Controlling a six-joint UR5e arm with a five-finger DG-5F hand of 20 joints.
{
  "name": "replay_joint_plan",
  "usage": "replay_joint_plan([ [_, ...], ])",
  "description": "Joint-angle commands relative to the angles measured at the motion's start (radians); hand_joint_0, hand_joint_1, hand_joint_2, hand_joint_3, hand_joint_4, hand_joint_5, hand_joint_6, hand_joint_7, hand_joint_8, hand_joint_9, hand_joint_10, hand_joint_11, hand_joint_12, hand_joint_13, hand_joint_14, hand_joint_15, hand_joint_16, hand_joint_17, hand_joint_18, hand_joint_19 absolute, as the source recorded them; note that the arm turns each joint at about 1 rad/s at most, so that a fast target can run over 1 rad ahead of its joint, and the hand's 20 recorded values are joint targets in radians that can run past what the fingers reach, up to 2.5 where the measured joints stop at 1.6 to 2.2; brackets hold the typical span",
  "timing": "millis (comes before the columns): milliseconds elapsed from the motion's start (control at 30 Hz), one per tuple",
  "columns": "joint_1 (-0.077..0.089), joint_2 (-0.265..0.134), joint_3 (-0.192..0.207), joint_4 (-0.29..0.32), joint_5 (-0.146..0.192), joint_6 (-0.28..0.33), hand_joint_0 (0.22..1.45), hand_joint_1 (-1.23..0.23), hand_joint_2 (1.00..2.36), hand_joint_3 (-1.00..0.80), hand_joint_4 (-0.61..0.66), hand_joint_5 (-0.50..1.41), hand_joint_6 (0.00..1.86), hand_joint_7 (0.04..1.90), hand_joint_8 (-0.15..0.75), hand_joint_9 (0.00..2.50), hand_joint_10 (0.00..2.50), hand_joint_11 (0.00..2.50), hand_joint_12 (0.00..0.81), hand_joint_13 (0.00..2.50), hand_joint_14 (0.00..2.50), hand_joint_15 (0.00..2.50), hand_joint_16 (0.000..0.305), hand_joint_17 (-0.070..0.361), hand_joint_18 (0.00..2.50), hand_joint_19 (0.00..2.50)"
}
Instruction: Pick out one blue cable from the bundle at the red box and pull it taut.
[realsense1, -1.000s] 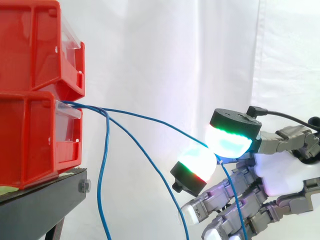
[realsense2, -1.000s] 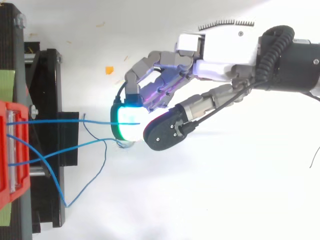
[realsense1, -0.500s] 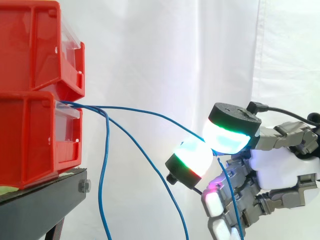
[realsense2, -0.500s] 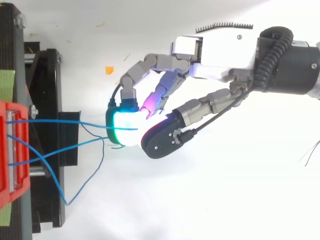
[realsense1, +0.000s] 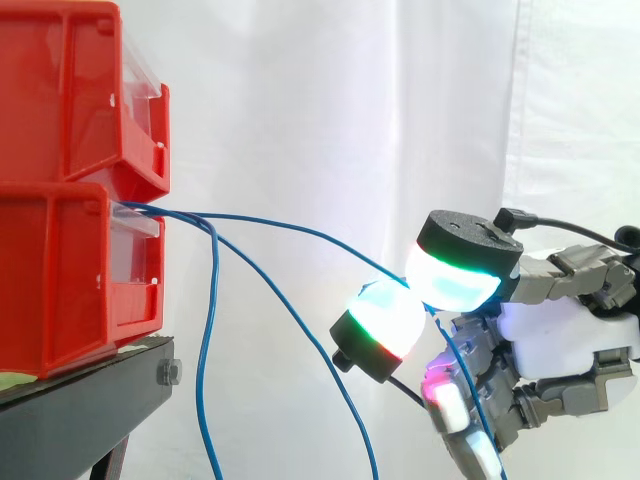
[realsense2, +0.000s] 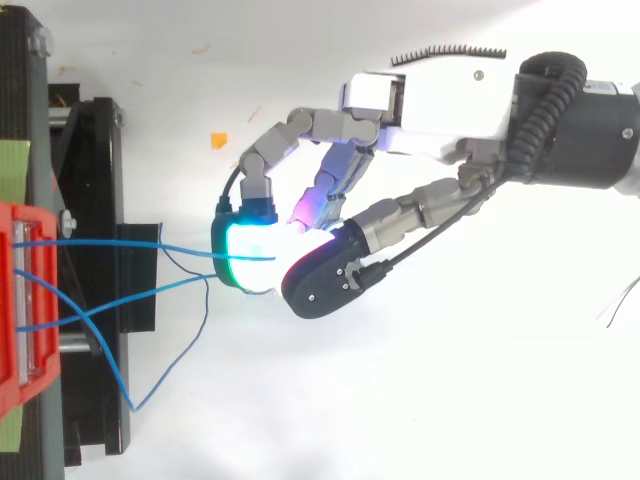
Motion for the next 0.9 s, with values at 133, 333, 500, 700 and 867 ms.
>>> replay_joint_plan([
  [133, 0.000, -0.001, 0.001, 0.000, 0.000, 0.000, 0.61, -0.73, 1.01, -0.26, -0.17, -0.05, 0.85, 0.99, 0.179, 1.33, 0.03, 0.86, 0.301, 1.20, 0.03, 0.86, 0.043, 0.096, 0.87, 0.72],
  [333, 0.000, -0.001, 0.000, 0.001, 0.002, 0.000, 0.61, -0.72, 1.02, -0.27, -0.18, -0.06, 0.86, 0.99, 0.180, 1.33, 0.03, 0.86, 0.294, 1.23, 0.03, 0.92, 0.043, 0.096, 0.88, 0.75],
  [500, 0.000, 0.001, 0.000, 0.000, 0.002, 0.000, 0.61, -0.72, 1.02, -0.27, -0.18, -0.06, 0.86, 0.99, 0.179, 1.32, 0.03, 0.86, 0.290, 1.26, 0.03, 0.97, 0.042, 0.095, 0.89, 0.77],
  [700, 0.000, 0.001, 0.001, 0.001, 0.002, 0.000, 0.61, -0.72, 1.02, -0.26, -0.18, -0.06, 0.86, 0.99, 0.184, 1.30, 0.03, 0.82, 0.296, 1.25, 0.03, 0.94, 0.043, 0.097, 0.88, 0.76],
  [867, 0.000, 0.001, 0.000, 0.000, 0.002, 0.000, 0.61, -0.72, 1.02, -0.26, -0.18, -0.06, 0.86, 0.99, 0.187, 1.30, 0.03, 0.81, 0.296, 1.24, 0.03, 0.93, 0.043, 0.097, 0.87, 0.75],
])
